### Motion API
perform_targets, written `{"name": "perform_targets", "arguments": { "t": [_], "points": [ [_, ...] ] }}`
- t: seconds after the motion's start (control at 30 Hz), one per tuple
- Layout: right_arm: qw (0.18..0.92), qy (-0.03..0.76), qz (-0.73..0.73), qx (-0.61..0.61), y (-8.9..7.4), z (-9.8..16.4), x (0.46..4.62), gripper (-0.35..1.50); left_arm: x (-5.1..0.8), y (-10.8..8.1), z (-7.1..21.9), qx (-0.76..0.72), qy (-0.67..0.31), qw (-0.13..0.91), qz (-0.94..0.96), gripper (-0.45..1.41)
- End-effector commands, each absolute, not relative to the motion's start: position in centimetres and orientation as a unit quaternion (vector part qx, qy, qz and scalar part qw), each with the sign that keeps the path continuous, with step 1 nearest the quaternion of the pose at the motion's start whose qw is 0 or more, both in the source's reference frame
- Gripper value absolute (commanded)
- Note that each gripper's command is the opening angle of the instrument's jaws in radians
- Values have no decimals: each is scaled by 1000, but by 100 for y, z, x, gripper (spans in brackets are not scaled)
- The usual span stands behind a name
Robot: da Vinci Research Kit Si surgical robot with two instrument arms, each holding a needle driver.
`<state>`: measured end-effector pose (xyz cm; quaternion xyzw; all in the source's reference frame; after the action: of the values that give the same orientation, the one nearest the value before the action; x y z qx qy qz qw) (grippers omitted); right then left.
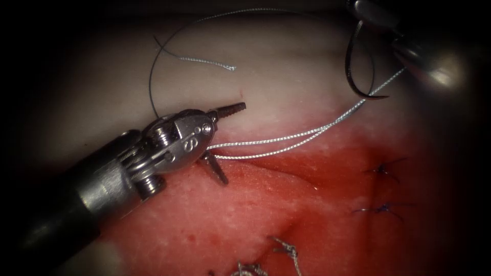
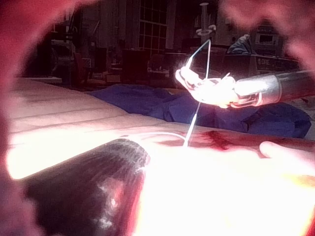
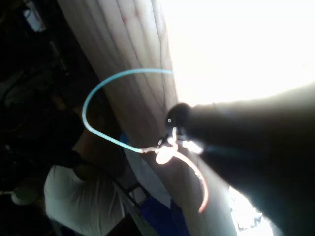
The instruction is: Wound Closure
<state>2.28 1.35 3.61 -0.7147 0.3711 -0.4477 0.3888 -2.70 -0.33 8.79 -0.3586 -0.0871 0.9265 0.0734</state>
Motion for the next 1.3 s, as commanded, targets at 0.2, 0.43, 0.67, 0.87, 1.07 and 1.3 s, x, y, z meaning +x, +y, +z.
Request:
{"name": "perform_targets", "arguments": {
  "t": [0.2,0.43,0.67,0.87,1.07,1.3],
  "points": [
    [381,381,-442,-718,144,346,240,-35,-272,-23,886,-347,-67,95,931,89],
    [381,381,-441,-718,144,346,240,-35,-275,-21,892,-359,-41,138,922,-13],
    [381,381,-441,-718,144,346,240,-35,-262,-19,883,-354,-51,245,901,-45],
    [383,383,-440,-716,141,346,246,-35,-234,2,875,-352,-45,281,892,-35],
    [370,420,-418,-716,128,349,271,-35,-190,37,879,-324,-9,313,893,-10],
    [349,449,-410,-713,109,365,300,-35,-136,68,894,-282,54,326,901,12]
  ]
}}
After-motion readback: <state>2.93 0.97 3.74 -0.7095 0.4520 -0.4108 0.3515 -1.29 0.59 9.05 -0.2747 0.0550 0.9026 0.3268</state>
